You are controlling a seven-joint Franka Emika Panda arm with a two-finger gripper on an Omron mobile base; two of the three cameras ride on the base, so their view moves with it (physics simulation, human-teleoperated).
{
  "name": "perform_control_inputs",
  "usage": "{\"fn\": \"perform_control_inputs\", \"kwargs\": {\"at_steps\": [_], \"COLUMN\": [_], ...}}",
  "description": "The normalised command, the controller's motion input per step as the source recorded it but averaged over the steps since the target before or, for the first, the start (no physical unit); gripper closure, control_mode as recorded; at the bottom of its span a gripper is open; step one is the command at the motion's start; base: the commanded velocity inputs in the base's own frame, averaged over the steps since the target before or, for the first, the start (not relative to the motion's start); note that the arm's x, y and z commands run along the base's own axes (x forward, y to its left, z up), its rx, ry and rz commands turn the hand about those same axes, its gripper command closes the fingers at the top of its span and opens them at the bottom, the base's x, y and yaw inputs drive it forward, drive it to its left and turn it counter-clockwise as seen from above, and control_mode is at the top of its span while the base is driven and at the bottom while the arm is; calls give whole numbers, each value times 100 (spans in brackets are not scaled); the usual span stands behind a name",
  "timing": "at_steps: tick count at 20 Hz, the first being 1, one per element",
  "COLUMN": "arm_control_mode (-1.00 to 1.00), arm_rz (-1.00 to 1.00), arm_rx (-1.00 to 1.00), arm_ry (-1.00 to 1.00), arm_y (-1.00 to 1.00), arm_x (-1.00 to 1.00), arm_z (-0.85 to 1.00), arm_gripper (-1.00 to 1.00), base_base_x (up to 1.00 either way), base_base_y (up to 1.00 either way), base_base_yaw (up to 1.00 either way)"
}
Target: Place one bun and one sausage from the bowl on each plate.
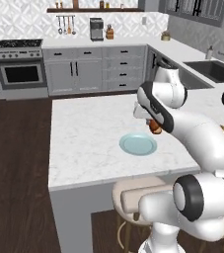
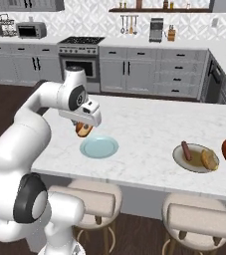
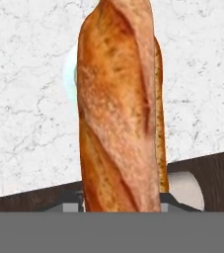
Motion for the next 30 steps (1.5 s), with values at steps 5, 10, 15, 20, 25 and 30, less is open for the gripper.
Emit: {"fn": "perform_control_inputs", "kwargs": {"at_steps": [5,10,15,20,25,30], "arm_control_mode": [-100,-100,-100,-100,-100,-100], "arm_rz": [0,0,0,0,0,0], "arm_rx": [0,0,0,0,0,0], "arm_ry": [0,0,0,0,0,0], "arm_y": [-5,-27,-24,-14,0,0], "arm_x": [78,78,41,4,0,17], "arm_z": [-23,-58,-73,-70,-67,-28], "arm_gripper": [100,100,100,100,100,100], "base_base_x": [16,0,0,0,0,0], "base_base_y": [0,0,0,0,0,0], "base_base_yaw": [0,0,0,0,0,0]}}
